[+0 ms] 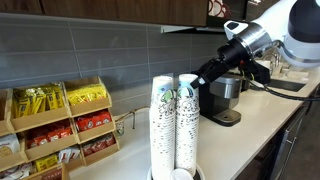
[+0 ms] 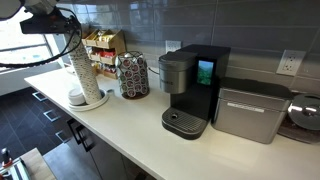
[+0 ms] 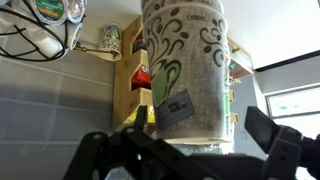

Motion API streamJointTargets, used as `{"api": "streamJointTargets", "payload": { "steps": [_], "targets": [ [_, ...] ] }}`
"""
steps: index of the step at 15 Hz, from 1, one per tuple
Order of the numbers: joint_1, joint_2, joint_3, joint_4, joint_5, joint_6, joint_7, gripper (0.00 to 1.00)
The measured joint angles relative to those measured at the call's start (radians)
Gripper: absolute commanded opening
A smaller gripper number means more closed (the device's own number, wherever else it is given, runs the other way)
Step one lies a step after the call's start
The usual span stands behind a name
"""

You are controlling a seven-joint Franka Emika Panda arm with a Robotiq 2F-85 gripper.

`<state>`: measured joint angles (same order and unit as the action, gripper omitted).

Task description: Pick up one paper cup from the stack on the right and place it the right way up on the kitchen counter

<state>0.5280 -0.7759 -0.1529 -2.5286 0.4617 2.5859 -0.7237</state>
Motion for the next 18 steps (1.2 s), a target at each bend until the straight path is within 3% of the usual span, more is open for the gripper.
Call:
{"api": "streamJointTargets", "payload": {
  "steps": [3, 4, 6, 11, 12, 13, 14, 15, 17, 18],
  "targets": [
    [0.021, 0.0, -0.015, -0.008, 0.0, 0.037, -0.004, 0.74],
    [0.028, 0.0, -0.021, -0.011, 0.0, 0.049, -0.005, 0.56],
    [0.042, 0.0, -0.032, -0.015, 0.0, 0.066, -0.006, 0.42],
    [0.075, -0.001, -0.06, -0.016, 0.0, 0.095, -0.014, 0.41],
    [0.08, -0.002, -0.064, -0.016, -0.001, 0.096, -0.017, 0.57],
    [0.084, -0.004, -0.068, -0.016, -0.001, 0.097, -0.019, 0.85],
    [0.087, -0.005, -0.071, -0.016, -0.001, 0.097, -0.022, 0.78],
    [0.089, -0.006, -0.073, -0.016, -0.001, 0.097, -0.023, 0.58],
    [0.095, -0.007, -0.078, -0.016, -0.001, 0.097, -0.025, 0.75],
    [0.099, -0.007, -0.08, -0.016, -0.001, 0.097, -0.025, 0.59]
  ]
}}
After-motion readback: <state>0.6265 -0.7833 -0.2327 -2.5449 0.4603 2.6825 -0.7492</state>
